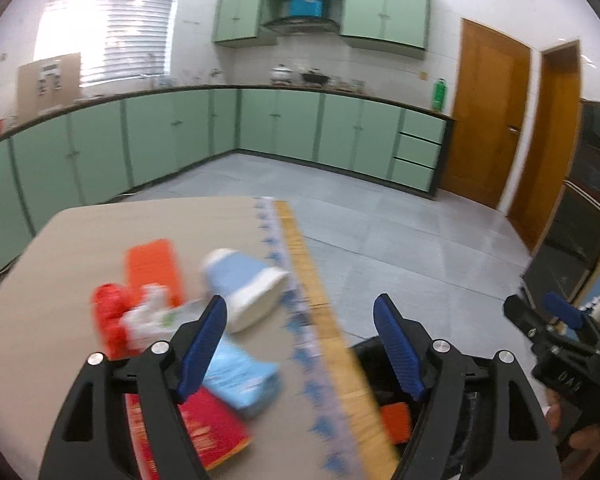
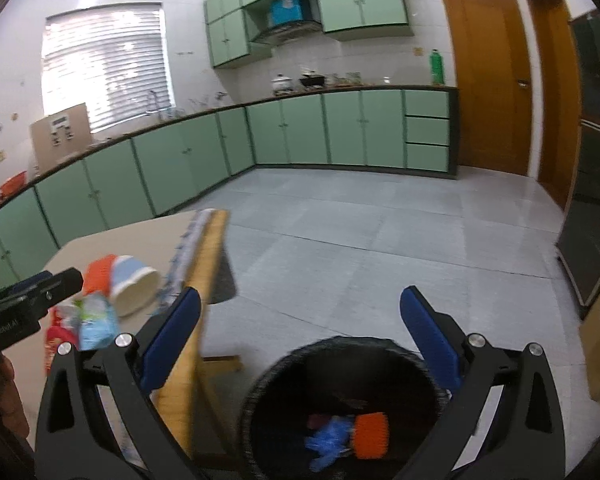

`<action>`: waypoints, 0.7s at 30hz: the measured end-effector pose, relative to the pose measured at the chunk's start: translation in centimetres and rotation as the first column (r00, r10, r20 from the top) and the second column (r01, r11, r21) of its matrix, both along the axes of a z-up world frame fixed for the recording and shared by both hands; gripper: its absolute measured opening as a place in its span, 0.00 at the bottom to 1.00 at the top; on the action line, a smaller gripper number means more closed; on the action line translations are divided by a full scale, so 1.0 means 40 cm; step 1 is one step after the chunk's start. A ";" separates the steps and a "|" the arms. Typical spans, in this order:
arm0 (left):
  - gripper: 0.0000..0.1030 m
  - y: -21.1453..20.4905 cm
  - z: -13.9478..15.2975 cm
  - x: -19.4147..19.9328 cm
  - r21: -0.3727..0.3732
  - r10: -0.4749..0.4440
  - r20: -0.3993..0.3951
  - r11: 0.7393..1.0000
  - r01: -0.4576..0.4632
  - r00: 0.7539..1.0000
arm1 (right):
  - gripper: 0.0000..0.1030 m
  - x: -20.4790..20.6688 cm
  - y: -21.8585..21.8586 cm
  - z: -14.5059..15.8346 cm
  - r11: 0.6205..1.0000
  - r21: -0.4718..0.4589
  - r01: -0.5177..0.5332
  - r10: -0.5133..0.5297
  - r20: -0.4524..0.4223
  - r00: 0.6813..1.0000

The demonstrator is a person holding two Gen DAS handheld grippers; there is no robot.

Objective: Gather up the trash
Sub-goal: 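Return to the table and grasp the red gold-printed paper bag with the left gripper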

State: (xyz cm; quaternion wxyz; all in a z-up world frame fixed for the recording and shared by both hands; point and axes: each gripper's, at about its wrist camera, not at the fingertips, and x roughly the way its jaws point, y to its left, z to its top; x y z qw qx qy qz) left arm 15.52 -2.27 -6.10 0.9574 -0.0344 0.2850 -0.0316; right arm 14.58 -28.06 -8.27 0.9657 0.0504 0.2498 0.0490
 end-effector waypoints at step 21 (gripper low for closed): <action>0.72 0.223 -0.165 -0.119 -0.051 0.156 -0.115 0.985 -0.163 0.981 | 0.94 -0.027 0.261 -0.039 0.984 -0.009 -0.180 0.180 0.025 0.983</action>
